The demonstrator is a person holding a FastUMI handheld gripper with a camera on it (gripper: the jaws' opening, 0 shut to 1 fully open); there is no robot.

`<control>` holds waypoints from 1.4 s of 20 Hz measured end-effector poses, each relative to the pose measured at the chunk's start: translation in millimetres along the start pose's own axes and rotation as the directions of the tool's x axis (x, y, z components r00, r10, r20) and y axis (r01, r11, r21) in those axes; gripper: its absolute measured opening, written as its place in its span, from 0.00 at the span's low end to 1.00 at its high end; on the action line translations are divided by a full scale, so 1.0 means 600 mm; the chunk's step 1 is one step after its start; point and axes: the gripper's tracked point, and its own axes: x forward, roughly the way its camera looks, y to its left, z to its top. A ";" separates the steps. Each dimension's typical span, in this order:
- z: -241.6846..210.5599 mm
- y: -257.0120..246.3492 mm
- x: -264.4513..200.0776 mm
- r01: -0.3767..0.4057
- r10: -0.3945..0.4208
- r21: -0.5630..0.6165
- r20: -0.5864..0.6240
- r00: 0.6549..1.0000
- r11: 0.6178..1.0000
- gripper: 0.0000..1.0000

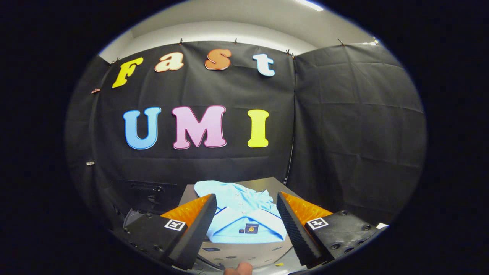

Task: Put the clothes into the washing machine and then close the washing machine lid.

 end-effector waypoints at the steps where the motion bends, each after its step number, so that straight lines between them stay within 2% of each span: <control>1: 0.000 0.009 0.029 -0.017 0.017 0.013 -0.038 0.999 1.000 0.99; 4: -0.009 0.022 0.110 -0.028 0.038 0.070 -0.149 0.988 0.997 0.99; 6: -0.043 0.025 0.157 -0.034 0.043 0.040 -0.251 0.967 0.999 0.99; 8: -0.074 0.020 0.195 -0.012 0.012 0.003 -0.348 0.937 1.000 0.99; 10: -0.087 0.039 0.229 -0.063 0.059 0.005 -0.397 0.916 0.998 0.99; 12: -0.133 0.045 0.257 -0.069 0.052 -0.021 -0.466 0.883 0.997 0.99; 15: -0.202 0.047 0.267 -0.079 0.063 -0.001 -0.584 0.810 0.997 0.99; 16: -0.187 0.048 0.281 -0.073 0.074 0.023 -0.521 0.851 0.997 1.00; 17: -0.195 0.045 0.283 -0.066 0.072 0.030 -0.530 0.845 0.997 1.00; 18: -0.188 0.048 0.291 -0.079 0.077 0.015 -0.493 0.867 0.997 1.00; 19: -0.196 0.045 0.284 -0.093 0.076 -0.009 -0.502 0.861 0.996 0.97; 21: -0.196 0.049 0.285 -0.092 0.094 0.027 -0.485 0.869 0.995 0.89; 23: -0.188 0.049 0.287 -0.066 0.090 0.068 -0.454 0.887 0.995 0.45; 25: -0.189 0.051 0.288 -0.067 0.090 0.070 -0.424 0.901 0.995 0.25; 27: -0.156 0.045 0.282 -0.038 0.046 0.029 -0.358 0.933 0.999 0.12; 28: -0.141 0.050 0.286 -0.026 0.027 0.008 -0.329 0.944 1.000 0.12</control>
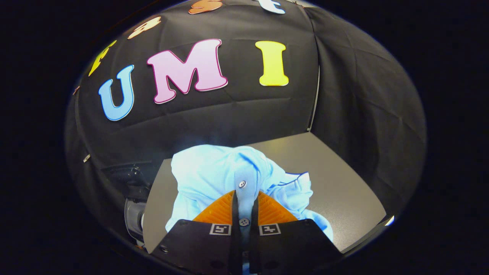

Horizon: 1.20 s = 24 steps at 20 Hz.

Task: Put the clothes into the washing machine and then close the washing machine lid.

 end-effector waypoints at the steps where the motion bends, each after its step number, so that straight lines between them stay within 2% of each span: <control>1: 0.007 0.009 -0.006 0.018 -0.018 -0.021 -0.007 1.000 1.000 0.12; 3: 0.011 0.045 -0.021 0.017 -0.018 -0.070 -0.013 1.000 0.997 0.12; 7: 0.032 0.140 -0.051 -0.034 0.039 -0.184 0.024 0.999 0.982 0.12; 13: 0.018 0.309 -0.096 -0.121 0.136 -0.231 0.049 0.989 0.965 0.12; 17: -0.026 0.409 -0.114 -0.174 0.189 -0.266 0.032 0.981 0.948 0.12; 24: -0.147 0.532 -0.104 -0.199 0.213 -0.282 0.020 0.977 0.939 0.12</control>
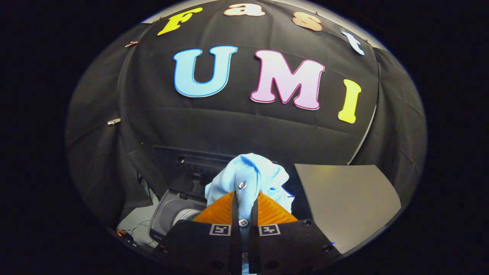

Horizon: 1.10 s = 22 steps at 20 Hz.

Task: Put the clothes into the washing machine and then close the washing machine lid.

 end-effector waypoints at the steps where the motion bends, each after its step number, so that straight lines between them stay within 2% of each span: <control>1: -0.014 0.015 0.007 -0.003 0.003 0.003 -0.006 1.000 1.000 0.12; 5: -0.060 0.070 0.043 -0.015 0.015 0.012 -0.014 1.000 1.000 0.12; 10: -0.111 0.100 0.100 -0.020 0.020 -0.012 0.001 1.000 1.000 0.12; 12: -0.130 0.108 0.131 -0.026 0.026 -0.003 0.013 1.000 1.000 0.12; 18: -0.216 0.103 0.214 0.034 -0.034 0.041 0.000 0.999 0.999 0.12; 22: -0.258 0.121 0.240 0.010 -0.009 0.049 -0.031 0.999 0.999 0.12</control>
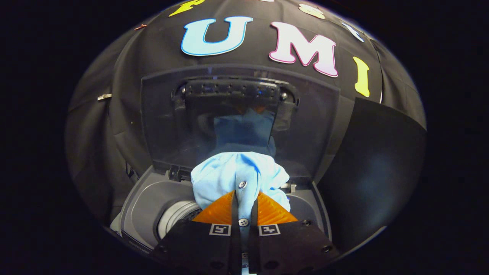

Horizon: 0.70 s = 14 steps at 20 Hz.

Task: Put the clothes into the washing machine and then close the washing machine lid.

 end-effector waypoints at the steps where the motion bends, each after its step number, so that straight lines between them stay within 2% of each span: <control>1: -0.009 0.003 0.003 -0.003 0.003 0.008 -0.012 1.000 1.000 0.12; 8: -0.055 0.023 0.004 -0.028 0.028 0.014 0.007 1.000 0.999 0.12; 12: -0.059 0.021 0.007 -0.028 0.028 0.020 -0.005 1.000 0.999 0.12; 14: -0.057 0.028 0.007 -0.052 0.052 0.017 -0.001 0.999 0.999 0.12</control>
